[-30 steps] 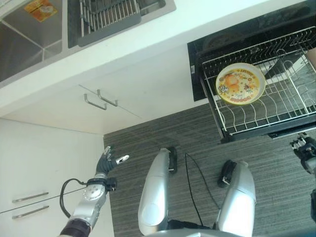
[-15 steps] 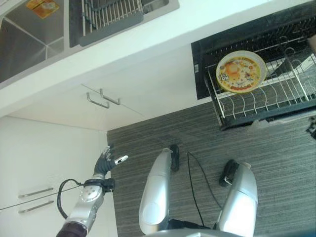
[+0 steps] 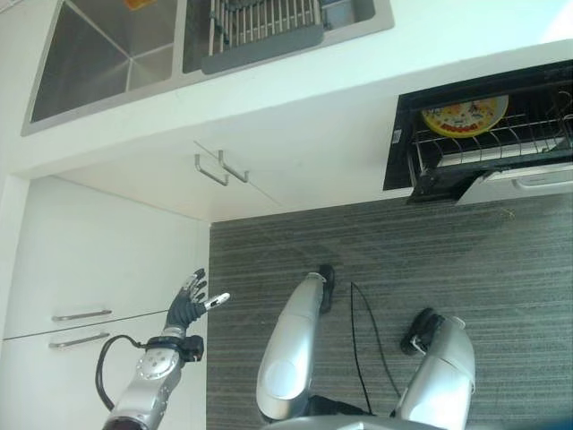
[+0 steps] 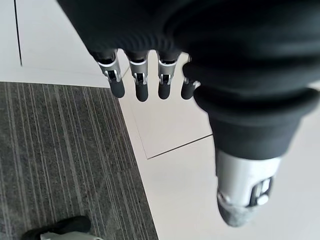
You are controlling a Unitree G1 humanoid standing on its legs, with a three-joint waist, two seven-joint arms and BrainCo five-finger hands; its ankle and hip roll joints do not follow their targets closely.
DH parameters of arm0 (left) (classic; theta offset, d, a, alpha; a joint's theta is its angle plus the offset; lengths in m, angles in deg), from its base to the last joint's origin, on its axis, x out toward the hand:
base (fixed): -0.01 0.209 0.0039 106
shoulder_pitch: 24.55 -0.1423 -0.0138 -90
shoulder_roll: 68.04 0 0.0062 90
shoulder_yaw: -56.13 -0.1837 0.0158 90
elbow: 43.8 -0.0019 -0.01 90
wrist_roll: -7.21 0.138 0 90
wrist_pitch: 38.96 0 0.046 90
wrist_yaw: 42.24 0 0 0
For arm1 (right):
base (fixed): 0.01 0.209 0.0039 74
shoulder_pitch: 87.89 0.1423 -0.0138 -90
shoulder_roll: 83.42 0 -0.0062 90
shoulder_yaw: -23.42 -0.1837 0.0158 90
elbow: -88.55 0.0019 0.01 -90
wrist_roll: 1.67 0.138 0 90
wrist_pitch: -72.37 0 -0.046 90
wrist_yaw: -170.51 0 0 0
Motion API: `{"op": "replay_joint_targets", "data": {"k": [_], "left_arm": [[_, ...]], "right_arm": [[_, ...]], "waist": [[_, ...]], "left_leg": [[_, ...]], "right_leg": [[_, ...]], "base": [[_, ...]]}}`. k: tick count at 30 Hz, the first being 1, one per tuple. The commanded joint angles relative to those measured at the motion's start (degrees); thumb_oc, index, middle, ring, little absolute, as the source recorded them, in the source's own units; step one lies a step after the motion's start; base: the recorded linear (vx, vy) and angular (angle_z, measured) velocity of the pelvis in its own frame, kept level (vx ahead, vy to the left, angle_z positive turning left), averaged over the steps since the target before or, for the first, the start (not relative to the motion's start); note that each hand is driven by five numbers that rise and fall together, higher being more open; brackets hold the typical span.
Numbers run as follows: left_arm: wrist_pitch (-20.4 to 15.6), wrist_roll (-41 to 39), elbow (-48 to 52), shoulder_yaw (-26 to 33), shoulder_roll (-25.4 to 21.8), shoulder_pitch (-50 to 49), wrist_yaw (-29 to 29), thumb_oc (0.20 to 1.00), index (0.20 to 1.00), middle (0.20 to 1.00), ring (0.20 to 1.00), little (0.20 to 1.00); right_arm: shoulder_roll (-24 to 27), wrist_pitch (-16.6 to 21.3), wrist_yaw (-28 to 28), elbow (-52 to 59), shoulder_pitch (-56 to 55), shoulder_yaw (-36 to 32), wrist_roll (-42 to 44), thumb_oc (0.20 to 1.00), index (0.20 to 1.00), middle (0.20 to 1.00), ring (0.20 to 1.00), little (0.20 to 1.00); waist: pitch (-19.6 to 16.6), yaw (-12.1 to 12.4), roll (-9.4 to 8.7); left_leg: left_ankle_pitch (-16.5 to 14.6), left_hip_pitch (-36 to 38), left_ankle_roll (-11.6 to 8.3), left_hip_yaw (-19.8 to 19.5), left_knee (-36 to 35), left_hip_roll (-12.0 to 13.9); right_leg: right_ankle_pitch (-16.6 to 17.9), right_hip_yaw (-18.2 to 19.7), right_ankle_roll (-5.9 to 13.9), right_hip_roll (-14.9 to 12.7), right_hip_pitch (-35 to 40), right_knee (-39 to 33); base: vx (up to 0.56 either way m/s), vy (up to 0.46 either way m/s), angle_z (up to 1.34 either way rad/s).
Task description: Place the dishes in the dishwasher.
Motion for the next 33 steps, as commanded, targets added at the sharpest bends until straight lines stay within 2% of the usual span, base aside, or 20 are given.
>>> {"op": "replay_joint_targets", "data": {"k": [1, 5, 11, 17, 21, 27, 33], "left_arm": [[-0.4, 1.1, 0.9, 2.5, -5.6, -2.0, -0.8, 1.000, 1.000, 1.000, 1.000, 1.000], [0.1, 1.3, 0.5, 4.4, -6.9, -3.1, -2.2, 1.000, 1.000, 1.000, 1.000, 1.000], [-1.2, 1.8, -0.3, 7.0, -7.4, -4.8, -3.9, 1.000, 1.000, 1.000, 1.000, 1.000], [-1.9, 2.3, -1.2, 8.9, -8.3, -5.8, -5.5, 1.000, 1.000, 1.000, 1.000, 1.000], [-3.4, 3.1, -3.3, 9.5, -8.7, -6.4, -7.1, 1.000, 1.000, 1.000, 1.000, 1.000], [-3.2, 4.0, -3.1, 11.0, -9.9, -7.1, -8.0, 1.000, 1.000, 1.000, 1.000, 1.000], [-2.3, 3.1, -0.5, 12.9, -11.8, -7.7, -9.8, 1.000, 1.000, 1.000, 1.000, 1.000]], "right_arm": [[1.7, 5.7, 1.6, 4.3, 13.8, 4.0, -0.4, 0.200, 0.200, 0.200, 0.200, 0.200], [2.4, 5.0, 1.0, 3.9, 15.8, 5.0, -0.7, 0.200, 0.200, 0.200, 0.200, 0.200], [3.0, 4.2, 0.2, 3.4, 16.6, 4.9, -0.9, 0.200, 0.200, 0.200, 0.200, 0.200], [3.3, 5.3, -1.0, 3.6, 19.5, 6.3, -1.6, 0.200, 0.200, 0.200, 0.200, 0.200], [3.9, 5.8, -2.8, 3.8, 22.6, 8.5, -1.5, 0.200, 0.200, 0.200, 0.200, 0.200], [4.4, 5.2, -4.3, 3.6, 25.1, 9.9, -0.3, 0.200, 0.200, 0.200, 0.200, 0.200], [4.4, 4.9, -3.9, 4.1, 23.7, 9.9, 1.2, 0.200, 0.200, 0.200, 0.200, 0.200]], "waist": [[-3.1, 4.2, -0.10], [-2.9, 6.0, 0.38], [-2.7, 8.3, 1.23], [-2.8, 10.5, 2.38], [-3.1, 11.5, 2.53], [-3.0, 12.7, 1.17], [-2.7, 13.0, -0.36]], "left_leg": [[-0.7, 2.5, -3.30, -3.5, -5.4, 2.2], [0.0, 1.4, -3.13, -3.8, -5.5, 0.9], [1.8, 0.2, -2.91, -4.3, -6.8, -0.3], [3.1, -0.6, -2.76, -4.2, -8.5, -2.4], [3.7, -1.2, -2.35, -4.5, -9.0, -3.5], [3.4, -2.7, -1.89, -4.8, -7.9, -3.6], [3.4, -2.8, -1.45, -5.4, -7.9, -3.1]], "right_leg": [[0.8, -0.7, 2.12, -2.9, 1.9, -1.3], [0.7, -2.1, 2.51, -3.8, 2.6, -1.1], [1.4, -4.2, 2.90, -5.0, 3.8, -2.3], [2.2, -6.2, 3.22, -6.2, 5.5, -3.9], [2.6, -7.2, 3.39, -6.3, 6.3, -5.0], [3.1, -8.5, 3.12, -6.0, 7.0, -5.9], [3.8, -9.9, 3.02, -4.4, 8.0, -7.6]], "base": [[0.09, 0.032, 0.23], [0.08, 0.008, 0.31], [0.07, 0.023, 0.17], [0.10, 0.057, 0.20], [0.08, 0.056, 0.23], [0.04, -0.003, 0.02], [-0.03, -0.066, 0.05]]}}
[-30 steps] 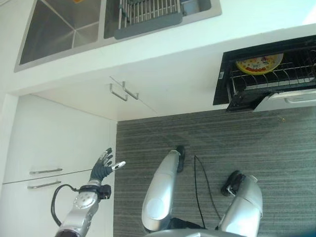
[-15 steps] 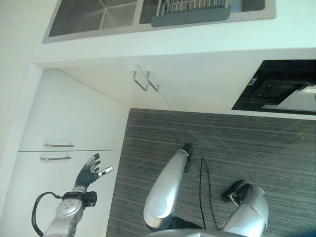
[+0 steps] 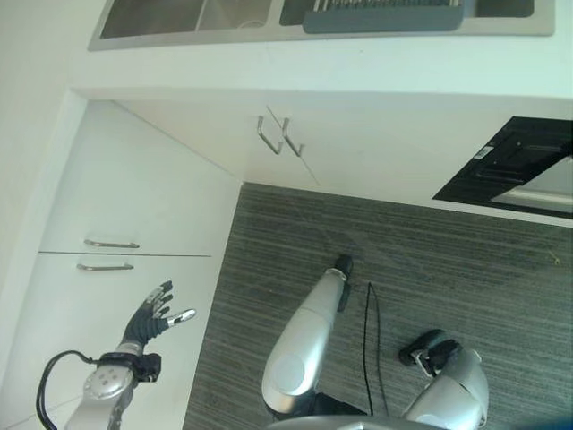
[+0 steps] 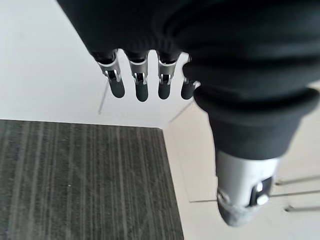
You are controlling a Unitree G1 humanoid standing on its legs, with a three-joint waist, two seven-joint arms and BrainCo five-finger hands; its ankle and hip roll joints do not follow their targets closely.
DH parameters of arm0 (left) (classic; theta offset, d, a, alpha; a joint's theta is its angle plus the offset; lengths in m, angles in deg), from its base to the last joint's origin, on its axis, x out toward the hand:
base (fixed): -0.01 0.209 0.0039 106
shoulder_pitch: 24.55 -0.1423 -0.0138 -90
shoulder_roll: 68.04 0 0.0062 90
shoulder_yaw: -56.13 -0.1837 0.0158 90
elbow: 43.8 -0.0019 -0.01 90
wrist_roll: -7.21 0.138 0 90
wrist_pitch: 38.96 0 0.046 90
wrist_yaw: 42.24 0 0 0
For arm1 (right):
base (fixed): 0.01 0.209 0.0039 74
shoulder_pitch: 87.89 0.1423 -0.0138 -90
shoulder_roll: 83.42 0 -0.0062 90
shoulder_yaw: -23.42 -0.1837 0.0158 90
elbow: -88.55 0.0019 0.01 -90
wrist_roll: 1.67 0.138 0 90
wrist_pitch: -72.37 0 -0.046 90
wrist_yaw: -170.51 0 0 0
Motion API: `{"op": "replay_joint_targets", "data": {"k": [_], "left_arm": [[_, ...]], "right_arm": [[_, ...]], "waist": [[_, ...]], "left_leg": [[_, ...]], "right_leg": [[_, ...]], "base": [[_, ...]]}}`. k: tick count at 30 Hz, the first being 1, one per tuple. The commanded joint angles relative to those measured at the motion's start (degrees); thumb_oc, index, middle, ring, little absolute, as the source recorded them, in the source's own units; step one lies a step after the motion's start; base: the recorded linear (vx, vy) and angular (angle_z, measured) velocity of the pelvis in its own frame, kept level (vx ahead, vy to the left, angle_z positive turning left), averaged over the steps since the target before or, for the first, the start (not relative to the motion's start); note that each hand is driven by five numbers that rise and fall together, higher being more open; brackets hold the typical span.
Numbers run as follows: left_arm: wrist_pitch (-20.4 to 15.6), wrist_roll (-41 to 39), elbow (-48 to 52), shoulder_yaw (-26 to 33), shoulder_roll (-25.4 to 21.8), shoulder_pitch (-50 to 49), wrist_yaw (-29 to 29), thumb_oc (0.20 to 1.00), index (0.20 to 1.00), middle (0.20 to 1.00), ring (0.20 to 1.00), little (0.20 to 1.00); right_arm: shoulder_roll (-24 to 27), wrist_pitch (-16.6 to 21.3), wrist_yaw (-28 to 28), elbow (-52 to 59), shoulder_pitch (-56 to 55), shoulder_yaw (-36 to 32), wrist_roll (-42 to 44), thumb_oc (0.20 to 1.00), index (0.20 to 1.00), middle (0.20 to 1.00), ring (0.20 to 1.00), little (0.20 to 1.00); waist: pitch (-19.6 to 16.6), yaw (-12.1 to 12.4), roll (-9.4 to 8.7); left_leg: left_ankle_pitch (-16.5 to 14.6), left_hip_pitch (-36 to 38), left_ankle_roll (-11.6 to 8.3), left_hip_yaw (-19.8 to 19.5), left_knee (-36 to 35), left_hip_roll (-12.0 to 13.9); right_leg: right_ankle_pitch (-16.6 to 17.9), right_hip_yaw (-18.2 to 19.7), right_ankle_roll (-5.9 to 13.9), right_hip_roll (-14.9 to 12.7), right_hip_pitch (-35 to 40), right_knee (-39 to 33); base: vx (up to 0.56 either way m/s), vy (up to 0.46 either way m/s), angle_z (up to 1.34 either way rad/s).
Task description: Place the dishes in the dishwasher.
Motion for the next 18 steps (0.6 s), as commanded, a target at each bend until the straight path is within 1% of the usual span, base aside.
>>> {"op": "replay_joint_targets", "data": {"k": [1, 4, 7, 8, 10, 12, 14, 15, 16, 18], "left_arm": [[-1.2, 0.4, -1.5, 4.1, -5.0, -1.0, -0.8, 1.000, 1.000, 1.000, 1.000, 1.000], [-0.8, -1.0, -0.9, 4.9, -5.6, -0.7, -0.8, 1.000, 1.000, 1.000, 1.000, 1.000], [-1.0, -1.0, -1.0, 5.1, -5.8, 0.0, -1.1, 1.000, 1.000, 1.000, 1.000, 1.000], [-1.5, -1.2, -1.2, 5.3, -5.8, 0.1, -1.0, 1.000, 1.000, 1.000, 1.000, 1.000], [-1.8, -1.5, -0.7, 5.4, -5.6, 0.0, -0.7, 1.000, 1.000, 1.000, 1.000, 1.000], [-1.7, -1.2, 0.2, 5.9, -5.1, -0.4, -0.2, 1.000, 1.000, 1.000, 1.000, 1.000], [-2.0, -0.6, 0.3, 5.9, -4.5, -0.4, 0.4, 1.000, 1.000, 1.000, 1.000, 1.000], [-2.5, -0.6, 0.2, 6.1, -4.2, -0.5, 0.8, 1.000, 1.000, 1.000, 1.000, 1.000], [-2.6, -0.6, 0.3, 6.2, -4.2, -0.6, 1.0, 1.000, 1.000, 1.000, 1.000, 1.000], [-3.3, -0.8, 0.1, 6.3, -4.1, -0.8, 1.3, 1.000, 1.000, 1.000, 1.000, 1.000]], "right_arm": [[-0.7, 10.5, 1.4, 10.9, 13.0, 3.0, 3.8, 0.200, 0.200, 0.200, 0.200, 0.200], [-2.0, 11.7, 2.1, 11.8, 7.9, -0.7, 5.8, 0.200, 0.200, 0.200, 0.200, 0.200], [-3.2, 11.1, 1.6, 12.3, 2.0, -4.6, 7.0, 0.200, 0.200, 0.200, 0.200, 0.200], [-3.4, 11.6, 1.4, 12.5, -0.5, -6.1, 7.9, 0.200, 0.200, 0.200, 0.200, 0.200], [-4.2, 13.3, 1.0, 13.6, -4.6, -8.6, 8.7, 0.200, 0.200, 0.200, 0.200, 0.200], [-5.5, 16.1, 0.4, 18.0, -11.5, -12.4, 8.9, 0.200, 0.200, 0.200, 0.200, 0.200], [-6.6, 18.0, -0.3, 21.5, -15.5, -13.9, 8.8, 0.200, 0.200, 0.200, 0.200, 0.200], [-7.3, 18.9, -1.2, 25.1, -18.6, -15.0, 10.7, 0.514, 0.514, 0.514, 0.514, 0.514], [-7.8, 19.3, -0.4, 26.7, -20.0, -16.0, 12.0, 1.000, 1.000, 1.000, 1.000, 1.000], [-8.6, 20.6, 0.5, 29.6, -22.0, -17.1, 12.9, 1.000, 1.000, 1.000, 1.000, 1.000]], "waist": [[-2.2, 6.4, -1.14], [-2.1, 6.0, -2.35], [-2.0, 5.5, -3.48], [-1.9, 5.3, -3.86], [-1.8, 5.0, -4.58], [-1.8, 4.3, -5.87], [-1.8, 3.8, -6.77], [-1.7, 3.2, -7.56], [-1.7, 3.0, -7.95], [-1.6, 2.6, -8.47]], "left_leg": [[-0.1, 0.7, -1.08, 3.3, -3.8, 2.4], [0.3, 2.0, -1.21, 3.5, -5.3, 3.5], [0.9, 3.3, -1.49, 3.6, -7.1, 4.8], [1.3, 3.9, -1.58, 3.6, -8.0, 5.3], [2.0, 4.9, -1.90, 3.6, -9.5, 6.2], [3.0, 6.3, -2.31, 3.8, -11.6, 7.3], [3.5, 6.8, -2.50, 3.8, -12.6, 7.9], [3.7, 7.1, -2.61, 3.9, -13.1, 8.4], [3.8, 7.2, -2.68, 4.0, -13.2, 8.6], [3.9, 7.4, -2.85, 4.3, -13.6, 8.9]], "right_leg": [[4.5, 3.9, 1.10, 0.8, 2.0, -5.0], [5.5, 3.2, 1.24, 2.1, 3.9, -8.0], [6.4, 2.9, 1.25, 3.4, 6.0, -11.1], [6.8, 2.7, 1.26, 4.1, 7.1, -12.7], [7.7, 2.4, 1.32, 5.4, 8.9, -15.8], [9.0, 2.1, 1.35, 7.4, 11.6, -20.4], [9.7, 2.1, 1.49, 8.5, 12.8, -22.7], [10.1, 2.4, 1.54, 9.5, 13.6, -24.3], [10.3, 2.5, 1.48, 10.0, 14.1, -25.2], [10.5, 2.5, 1.56, 10.8, 15.0, -26.7]], "base": [[-0.05, -0.041, -0.04], [-0.07, -0.042, -0.07], [-0.06, -0.056, -0.14], [-0.06, -0.054, -0.12], [-0.07, -0.061, -0.06], [-0.09, -0.067, -0.10], [-0.10, -0.065, -0.19], [-0.12, -0.066, -0.19], [-0.11, -0.052, -0.05], [-0.09, -0.025, -0.12]]}}
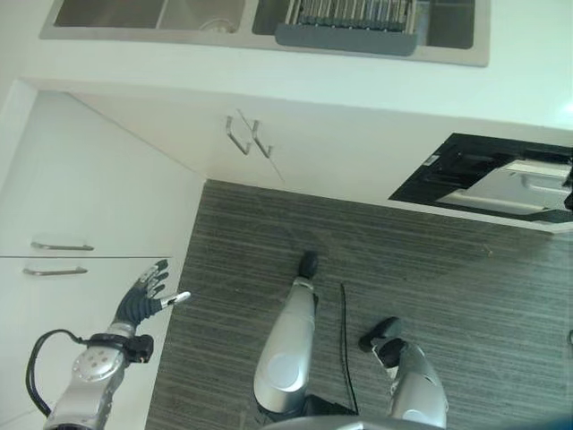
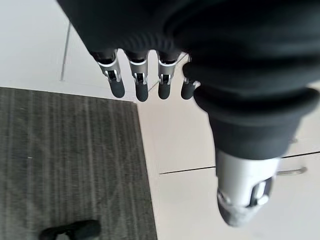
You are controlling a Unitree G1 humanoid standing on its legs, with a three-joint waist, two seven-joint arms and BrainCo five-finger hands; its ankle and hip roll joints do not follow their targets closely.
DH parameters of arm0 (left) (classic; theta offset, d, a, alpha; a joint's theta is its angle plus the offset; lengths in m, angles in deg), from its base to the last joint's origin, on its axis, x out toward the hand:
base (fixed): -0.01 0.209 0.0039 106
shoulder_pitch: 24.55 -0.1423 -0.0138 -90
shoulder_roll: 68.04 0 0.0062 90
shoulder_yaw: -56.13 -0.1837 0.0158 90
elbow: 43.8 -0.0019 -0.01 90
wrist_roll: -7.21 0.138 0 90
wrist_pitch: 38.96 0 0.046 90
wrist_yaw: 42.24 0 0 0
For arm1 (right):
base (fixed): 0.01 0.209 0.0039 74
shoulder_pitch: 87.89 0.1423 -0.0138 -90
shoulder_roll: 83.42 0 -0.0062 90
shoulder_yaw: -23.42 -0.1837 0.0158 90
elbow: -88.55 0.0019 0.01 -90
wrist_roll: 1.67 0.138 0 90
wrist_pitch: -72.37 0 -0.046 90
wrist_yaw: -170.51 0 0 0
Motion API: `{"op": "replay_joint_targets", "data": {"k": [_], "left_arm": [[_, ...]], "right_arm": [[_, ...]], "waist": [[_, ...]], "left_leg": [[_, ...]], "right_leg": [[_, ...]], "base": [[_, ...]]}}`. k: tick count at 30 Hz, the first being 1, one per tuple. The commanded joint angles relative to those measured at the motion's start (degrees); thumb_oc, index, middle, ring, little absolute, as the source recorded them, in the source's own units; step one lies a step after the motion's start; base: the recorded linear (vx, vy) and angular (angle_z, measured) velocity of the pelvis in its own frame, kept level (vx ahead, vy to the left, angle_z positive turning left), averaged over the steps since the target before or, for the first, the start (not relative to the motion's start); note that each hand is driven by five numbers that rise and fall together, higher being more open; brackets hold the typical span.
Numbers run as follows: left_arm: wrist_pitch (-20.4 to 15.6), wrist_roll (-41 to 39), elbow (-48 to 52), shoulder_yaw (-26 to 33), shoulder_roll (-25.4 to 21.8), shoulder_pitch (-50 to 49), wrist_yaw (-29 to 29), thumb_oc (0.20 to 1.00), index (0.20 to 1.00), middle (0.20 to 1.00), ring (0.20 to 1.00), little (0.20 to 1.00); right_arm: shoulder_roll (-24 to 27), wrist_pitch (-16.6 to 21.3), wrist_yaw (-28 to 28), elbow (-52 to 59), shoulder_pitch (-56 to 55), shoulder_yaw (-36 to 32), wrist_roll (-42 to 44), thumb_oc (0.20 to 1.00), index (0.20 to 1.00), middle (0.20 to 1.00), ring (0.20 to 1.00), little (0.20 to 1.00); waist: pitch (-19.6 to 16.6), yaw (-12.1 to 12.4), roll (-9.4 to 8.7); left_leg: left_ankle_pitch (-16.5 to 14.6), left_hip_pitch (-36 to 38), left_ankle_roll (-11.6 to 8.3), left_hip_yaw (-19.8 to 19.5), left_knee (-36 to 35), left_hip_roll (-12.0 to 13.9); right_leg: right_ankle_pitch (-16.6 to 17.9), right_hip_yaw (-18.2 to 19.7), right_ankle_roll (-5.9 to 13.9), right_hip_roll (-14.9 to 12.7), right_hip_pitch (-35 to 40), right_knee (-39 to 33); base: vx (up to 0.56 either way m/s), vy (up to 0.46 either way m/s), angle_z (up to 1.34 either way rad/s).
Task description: Place the dishes in the dishwasher.
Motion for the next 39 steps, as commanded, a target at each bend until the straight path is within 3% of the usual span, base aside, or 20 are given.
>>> {"op": "replay_joint_targets", "data": {"k": [1, 7, 12, 16, 17, 19, 26, 31, 32, 35, 39], "left_arm": [[-3.1, -0.7, -0.6, 2.9, -1.9, -3.0, 1.7, 1.000, 1.000, 1.000, 1.000, 1.000], [-3.6, 0.1, 0.0, 2.8, 0.0, -3.1, 3.3, 1.000, 1.000, 1.000, 1.000, 1.000], [-2.7, 0.9, 1.8, 3.8, 1.9, -3.8, 4.2, 1.000, 1.000, 1.000, 1.000, 1.000], [-3.0, 2.1, 1.0, 2.0, 3.4, -3.1, 6.1, 1.000, 1.000, 1.000, 1.000, 1.000], [-2.8, 2.8, 1.0, 1.2, 3.9, -2.6, 7.1, 1.000, 1.000, 1.000, 1.000, 1.000], [-2.6, 3.2, 0.6, 0.4, 4.5, -2.1, 7.8, 1.000, 1.000, 1.000, 1.000, 1.000], [-1.2, 1.2, -6.5, -4.4, 8.9, 1.7, 4.1, 1.000, 1.000, 1.000, 1.000, 1.000], [-1.1, 0.5, -12.8, -5.7, 12.7, 2.8, 2.9, 1.000, 1.000, 1.000, 1.000, 1.000], [-1.0, 1.8, -14.7, -5.9, 13.8, 3.3, 2.0, 1.000, 1.000, 1.000, 1.000, 1.000], [0.0, 2.5, -18.9, -7.3, 14.9, 5.8, -0.4, 1.000, 1.000, 1.000, 1.000, 1.000], [2.9, 2.0, -23.5, -7.4, 15.8, 8.5, -3.2, 1.000, 1.000, 1.000, 1.000, 1.000]], "right_arm": [[1.4, 6.2, 0.4, 1.0, 6.0, 0.5, 3.2, 1.000, 1.000, 1.000, 1.000, 1.000], [-1.5, 8.6, 0.2, 9.2, 0.5, -3.0, 2.5, 1.000, 1.000, 1.000, 1.000, 1.000], [-7.2, 9.4, -1.7, 19.6, -11.8, -8.0, -0.2, 1.000, 1.000, 1.000, 1.000, 1.000], [-12.3, 9.7, -0.6, 20.5, -17.6, -8.0, -0.5, 1.000, 1.000, 1.000, 1.000, 1.000], [-13.5, 9.2, 0.1, 20.4, -18.7, -7.0, 0.7, 1.000, 1.000, 1.000, 1.000, 1.000], [-15.2, 9.3, 0.9, 20.1, -20.1, -5.9, -1.5, 1.000, 1.000, 1.000, 1.000, 1.000], [-20.6, 8.9, 7.9, 15.5, -26.7, -1.3, -5.9, 1.000, 1.000, 1.000, 1.000, 1.000], [-24.7, 9.5, 12.0, 11.9, -30.7, 0.0, -10.9, 1.000, 1.000, 1.000, 1.000, 1.000], [-26.0, 10.3, 12.6, 10.2, -32.1, 1.0, -11.1, 1.000, 1.000, 1.000, 1.000, 1.000], [-28.0, 10.8, 13.1, 7.2, -34.4, 1.7, -12.2, 1.000, 1.000, 1.000, 1.000, 1.000], [-29.4, 11.9, 14.8, 1.9, -36.5, 1.6, -15.1, 1.000, 1.000, 1.000, 1.000, 1.000]], "waist": [[0.1, 2.5, -0.56], [-0.5, 1.3, -1.97], [-1.6, -0.6, -3.75], [-2.7, -1.7, -5.21], [-3.0, -2.0, -5.74], [-3.7, -2.5, -6.16], [-8.8, -5.5, -7.69], [-12.2, -7.7, -8.21], [-13.1, -9.0, -7.87], [-14.2, -12.6, -6.91], [-15.4, -15.5, -6.47]], "left_leg": [[-4.5, -2.1, -0.50, 3.9, 4.5, 0.5], [-4.3, -1.1, -0.91, 4.9, 3.0, 0.8], [-4.9, 0.7, -0.82, 6.1, 1.6, 0.9], [-5.0, 3.2, -1.01, 6.9, -0.4, 1.3], [-3.3, 3.3, -0.64, 7.4, -1.5, 1.6], [-3.0, 4.1, -0.96, 7.7, -2.4, 2.0], [-5.9, 8.9, 0.04, 8.4, -1.6, 0.1], [-7.0, 15.6, 3.13, 7.4, -6.1, -3.0], [-7.1, 18.4, 4.17, 7.0, -8.3, -3.6], [-6.5, 22.1, 5.38, 4.5, -12.7, -4.8], [-7.5, 25.6, 5.77, 3.8, -14.8, -5.5]], "right_leg": [[1.3, 5.9, 3.80, -2.8, 6.6, -5.3], [2.2, 6.6, 3.90, -0.7, 9.9, -10.3], [3.5, 7.7, 4.40, 0.8, 13.6, -14.9], [4.8, 8.7, 5.01, 1.7, 16.4, -18.3], [6.2, 8.3, 4.96, 1.7, 16.6, -19.5], [6.9, 8.5, 5.20, 1.8, 17.5, -20.7], [10.6, 10.3, 6.88, -0.9, 21.1, -23.6], [13.9, 14.1, 6.87, -2.2, 19.4, -17.2], [14.2, 16.7, 6.49, -1.1, 17.9, -14.2], [11.2, 22.8, 5.41, 4.1, 15.3, -17.9], [13.3, 26.4, 6.28, 5.8, 12.4, -21.8]], "base": [[-0.09, -0.015, -0.15], [-0.06, 0.010, -0.08], [-0.01, 0.024, -0.09], [0.00, 0.002, -0.05], [-0.03, 0.009, -0.11], [0.02, 0.079, -0.15], [0.11, 0.254, -0.18], [0.19, 0.252, -0.04], [0.25, 0.150, -0.05], [0.21, -0.004, 0.33], [0.15, -0.216, 0.75]]}}
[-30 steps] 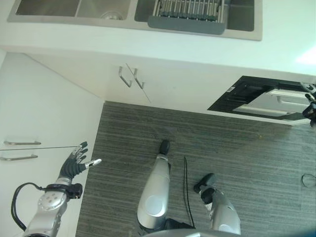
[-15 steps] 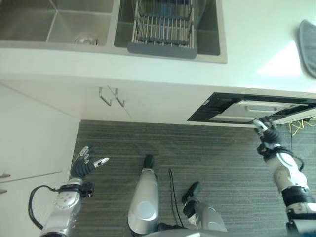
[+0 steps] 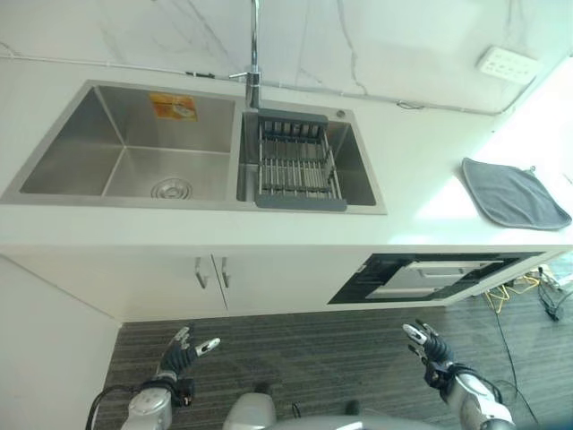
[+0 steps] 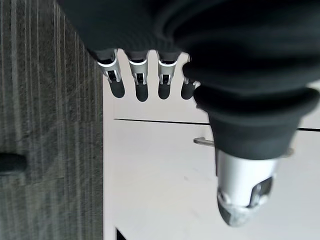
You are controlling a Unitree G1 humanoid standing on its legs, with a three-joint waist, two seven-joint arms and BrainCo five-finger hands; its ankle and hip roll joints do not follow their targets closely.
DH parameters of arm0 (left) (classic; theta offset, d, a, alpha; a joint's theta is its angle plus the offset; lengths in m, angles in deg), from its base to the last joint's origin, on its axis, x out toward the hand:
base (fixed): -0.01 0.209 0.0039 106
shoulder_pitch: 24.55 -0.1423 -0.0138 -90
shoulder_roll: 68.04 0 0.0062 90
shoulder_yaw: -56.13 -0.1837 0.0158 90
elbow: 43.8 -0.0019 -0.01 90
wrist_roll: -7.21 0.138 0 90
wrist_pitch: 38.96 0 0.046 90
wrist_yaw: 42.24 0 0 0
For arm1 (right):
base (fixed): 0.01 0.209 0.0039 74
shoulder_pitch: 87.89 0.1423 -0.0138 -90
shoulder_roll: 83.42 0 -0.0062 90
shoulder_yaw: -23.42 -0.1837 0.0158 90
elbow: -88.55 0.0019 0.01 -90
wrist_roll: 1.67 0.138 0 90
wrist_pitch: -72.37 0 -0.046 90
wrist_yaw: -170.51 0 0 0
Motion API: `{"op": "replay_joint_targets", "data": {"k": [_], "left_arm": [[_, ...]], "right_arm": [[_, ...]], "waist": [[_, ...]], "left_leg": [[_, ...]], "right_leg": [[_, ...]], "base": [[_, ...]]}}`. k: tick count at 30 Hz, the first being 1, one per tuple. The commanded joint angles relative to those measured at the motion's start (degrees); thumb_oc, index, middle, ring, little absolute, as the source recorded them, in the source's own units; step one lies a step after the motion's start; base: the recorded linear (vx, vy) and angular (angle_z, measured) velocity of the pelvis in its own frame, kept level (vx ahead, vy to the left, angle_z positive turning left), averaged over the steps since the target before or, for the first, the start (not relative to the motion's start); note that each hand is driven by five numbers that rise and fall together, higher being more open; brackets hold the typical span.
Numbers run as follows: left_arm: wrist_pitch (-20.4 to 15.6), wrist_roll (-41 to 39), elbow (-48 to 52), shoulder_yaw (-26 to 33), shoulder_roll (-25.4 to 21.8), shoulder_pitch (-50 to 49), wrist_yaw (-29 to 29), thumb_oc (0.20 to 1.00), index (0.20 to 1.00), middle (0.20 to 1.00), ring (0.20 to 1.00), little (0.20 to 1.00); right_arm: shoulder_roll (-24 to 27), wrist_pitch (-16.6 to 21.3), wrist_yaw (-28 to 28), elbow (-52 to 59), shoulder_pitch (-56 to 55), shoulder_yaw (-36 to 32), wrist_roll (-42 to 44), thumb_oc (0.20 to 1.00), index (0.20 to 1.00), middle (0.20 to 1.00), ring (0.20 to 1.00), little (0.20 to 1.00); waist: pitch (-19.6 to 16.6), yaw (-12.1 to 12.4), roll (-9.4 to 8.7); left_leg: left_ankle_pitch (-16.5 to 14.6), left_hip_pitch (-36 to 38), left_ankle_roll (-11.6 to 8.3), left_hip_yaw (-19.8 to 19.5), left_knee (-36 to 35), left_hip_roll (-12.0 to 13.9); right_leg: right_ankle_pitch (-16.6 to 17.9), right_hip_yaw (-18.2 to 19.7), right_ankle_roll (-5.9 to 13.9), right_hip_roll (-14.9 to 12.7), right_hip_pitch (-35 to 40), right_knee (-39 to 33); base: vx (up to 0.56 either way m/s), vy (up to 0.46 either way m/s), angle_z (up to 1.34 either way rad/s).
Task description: Place the dishes in the dishwasher.
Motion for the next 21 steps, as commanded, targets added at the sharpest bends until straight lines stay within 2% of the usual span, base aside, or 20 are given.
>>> {"op": "replay_joint_targets", "data": {"k": [1, 5, 9, 11, 12, 13, 14, 16, 21], "left_arm": [[0.1, -0.4, 3.3, -0.4, -0.6, 1.6, -2.9, 1.000, 1.000, 1.000, 1.000, 1.000], [1.2, -1.5, -3.6, 1.0, 2.4, 2.1, -3.2, 1.000, 1.000, 1.000, 1.000, 1.000], [4.4, -4.6, -9.0, 3.3, 5.4, 2.2, -4.5, 1.000, 1.000, 1.000, 1.000, 1.000], [5.9, -4.0, -12.0, 2.6, 6.8, 3.1, -5.9, 1.000, 1.000, 1.000, 1.000, 1.000], [7.1, -5.4, -13.2, 2.1, 7.2, 4.0, -6.2, 1.000, 1.000, 1.000, 1.000, 1.000], [8.6, -5.5, -14.9, 1.8, 7.9, 5.6, -6.3, 1.000, 1.000, 1.000, 1.000, 1.000], [8.9, -5.6, -15.2, 1.7, 8.0, 6.0, -6.2, 1.000, 1.000, 1.000, 1.000, 1.000], [10.0, -6.7, -17.7, 2.1, 8.7, 7.6, -5.9, 1.000, 1.000, 1.000, 1.000, 1.000], [9.1, -8.4, -20.7, 3.4, 9.5, 8.3, -4.7, 1.000, 1.000, 1.000, 1.000, 1.000]], "right_arm": [[5.5, 3.3, 1.2, -0.4, 5.1, -2.3, -1.7, 1.000, 1.000, 1.000, 1.000, 1.000], [3.8, 2.3, 3.0, -5.8, 5.2, -0.1, -6.9, 1.000, 1.000, 1.000, 1.000, 1.000], [2.5, 1.7, 4.0, -9.2, 4.4, 2.0, -9.7, 1.000, 1.000, 1.000, 1.000, 1.000], [2.0, 1.6, 4.0, -10.6, 3.5, 2.0, -10.9, 1.000, 1.000, 1.000, 1.000, 1.000], [2.2, 1.5, 4.2, -11.5, 3.0, 1.5, -11.0, 1.000, 1.000, 1.000, 1.000, 1.000], [2.4, 1.6, 3.8, -13.2, 2.8, 0.6, -10.0, 1.000, 1.000, 1.000, 1.000, 1.000], [2.4, 1.6, 3.7, -13.5, 2.8, 0.4, -9.6, 1.000, 1.000, 1.000, 1.000, 1.000], [2.5, 1.1, 3.9, -15.5, 3.3, -0.1, -9.3, 1.000, 1.000, 1.000, 1.000, 1.000], [0.6, 0.6, 4.7, -18.3, 1.9, -0.4, -9.6, 1.000, 1.000, 1.000, 1.000, 1.000]], "waist": [[4.2, 1.3, 1.72], [2.1, 1.1, 1.80], [1.0, 1.4, 1.84], [1.4, 1.2, 1.99], [1.5, 0.5, 2.26], [1.3, -0.9, 2.26], [1.2, -1.2, 2.28], [0.3, -2.7, 3.19], [-2.8, -4.3, 4.29]], "left_leg": [[-3.4, -0.9, -4.20, 1.1, 1.8, 3.4], [-3.1, 2.1, -5.90, 2.9, 0.1, 5.0], [-0.3, 2.7, -9.47, 4.9, -0.7, 8.9], [0.2, 0.1, -10.66, 5.6, 3.0, 10.0], [-0.3, -1.1, -10.81, 8.1, 5.6, 10.1], [-1.8, -1.8, -10.36, 12.6, 9.3, 10.2], [-2.4, -1.9, -10.17, 13.4, 10.2, 10.1], [-1.6, 0.4, -10.04, 16.6, 6.2, 10.3], [1.3, 6.4, -10.19, 15.8, -4.1, 10.1]], "right_leg": [[0.9, -0.9, -0.49, -0.6, 1.9, 4.8], [-0.7, -1.9, -2.22, 1.3, 6.2, 0.7], [-2.1, -4.5, -4.43, 2.8, 9.6, -2.2], [-2.9, -6.2, -5.51, 3.1, 10.6, -2.6], [-3.3, -7.7, -5.77, 2.9, 10.6, -2.6], [-3.6, -10.0, -6.08, 2.2, 10.8, -2.6], [-3.6, -10.5, -6.12, 2.1, 10.9, -2.6], [-3.9, -12.4, -5.89, 2.3, 11.1, -2.6], [-4.5, -11.1, -5.42, 3.4, 12.3, -2.6]], "base": [[0.07, -0.296, 0.50], [0.06, -0.350, 0.28], [0.02, -0.281, 0.22], [-0.09, -0.227, 0.33], [-0.15, -0.118, 0.41], [-0.11, -0.045, 0.71], [-0.07, 0.011, 0.93], [0.01, 0.095, 0.86], [0.09, 0.098, 0.31]]}}
